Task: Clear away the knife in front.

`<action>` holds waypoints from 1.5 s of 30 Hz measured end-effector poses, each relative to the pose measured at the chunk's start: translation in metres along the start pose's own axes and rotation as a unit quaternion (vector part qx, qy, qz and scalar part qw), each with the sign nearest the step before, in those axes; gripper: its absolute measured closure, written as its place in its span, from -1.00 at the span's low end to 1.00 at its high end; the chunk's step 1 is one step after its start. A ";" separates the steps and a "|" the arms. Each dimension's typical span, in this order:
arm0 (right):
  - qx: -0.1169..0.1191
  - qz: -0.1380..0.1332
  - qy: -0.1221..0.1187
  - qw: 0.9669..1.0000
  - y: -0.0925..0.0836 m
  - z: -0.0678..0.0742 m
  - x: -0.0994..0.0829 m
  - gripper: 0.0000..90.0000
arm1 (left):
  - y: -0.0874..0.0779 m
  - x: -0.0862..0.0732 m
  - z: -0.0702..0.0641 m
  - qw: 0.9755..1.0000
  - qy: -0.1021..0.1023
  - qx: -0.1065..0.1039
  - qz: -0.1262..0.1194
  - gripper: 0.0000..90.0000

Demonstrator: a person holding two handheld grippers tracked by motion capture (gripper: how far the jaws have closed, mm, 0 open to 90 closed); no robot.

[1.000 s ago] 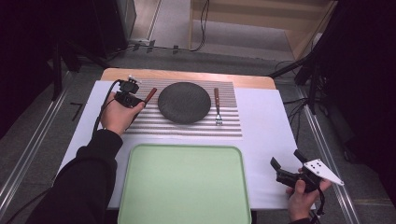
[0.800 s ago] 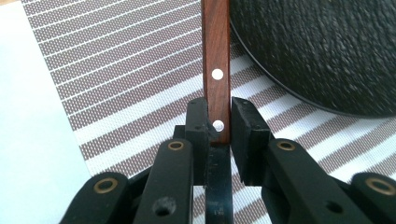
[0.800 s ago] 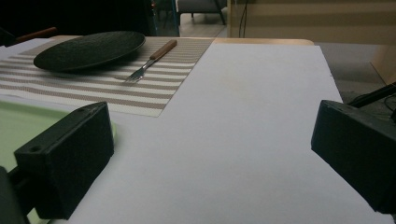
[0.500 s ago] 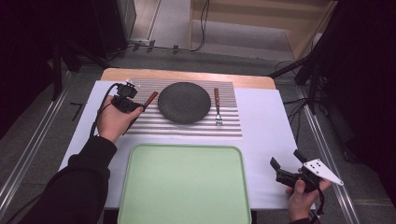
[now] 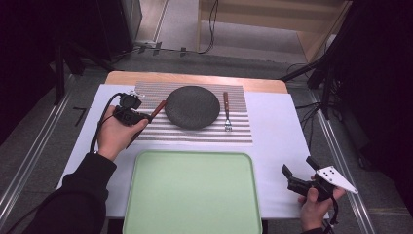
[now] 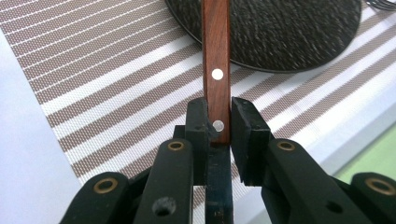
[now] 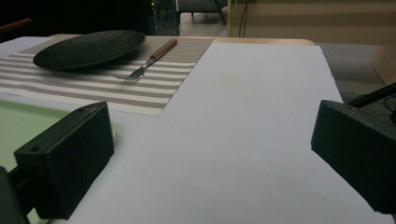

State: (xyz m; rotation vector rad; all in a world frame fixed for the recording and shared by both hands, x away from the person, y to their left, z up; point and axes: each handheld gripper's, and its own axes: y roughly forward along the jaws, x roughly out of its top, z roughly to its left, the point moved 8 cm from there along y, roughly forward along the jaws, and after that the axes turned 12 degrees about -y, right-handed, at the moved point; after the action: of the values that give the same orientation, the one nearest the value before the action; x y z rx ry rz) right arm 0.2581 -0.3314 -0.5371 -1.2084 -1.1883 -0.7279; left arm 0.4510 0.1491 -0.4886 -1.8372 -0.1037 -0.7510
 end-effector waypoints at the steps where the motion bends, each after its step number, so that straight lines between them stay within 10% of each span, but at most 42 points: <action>1: 0.000 -0.001 -0.001 1.000 0.000 0.000 0.000 -1.00 | -0.001 -0.002 -0.001 1.000 0.004 0.001 0.000 0.71; 28: -0.003 0.002 -0.003 1.000 0.001 0.000 0.000 -1.00 | -0.015 -0.059 -0.054 0.997 0.079 -0.022 0.013 0.71; 45: -0.002 0.005 -0.003 1.000 0.001 0.001 0.000 -1.00 | -0.020 -0.097 -0.085 0.994 0.088 -0.055 0.027 0.71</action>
State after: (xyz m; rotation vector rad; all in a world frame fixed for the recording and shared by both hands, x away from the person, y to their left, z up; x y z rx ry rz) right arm 0.2585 -0.3300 -0.5377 -1.2199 -1.1854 -0.7207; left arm 0.3282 0.1101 -0.5068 -1.8605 0.1020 -0.8907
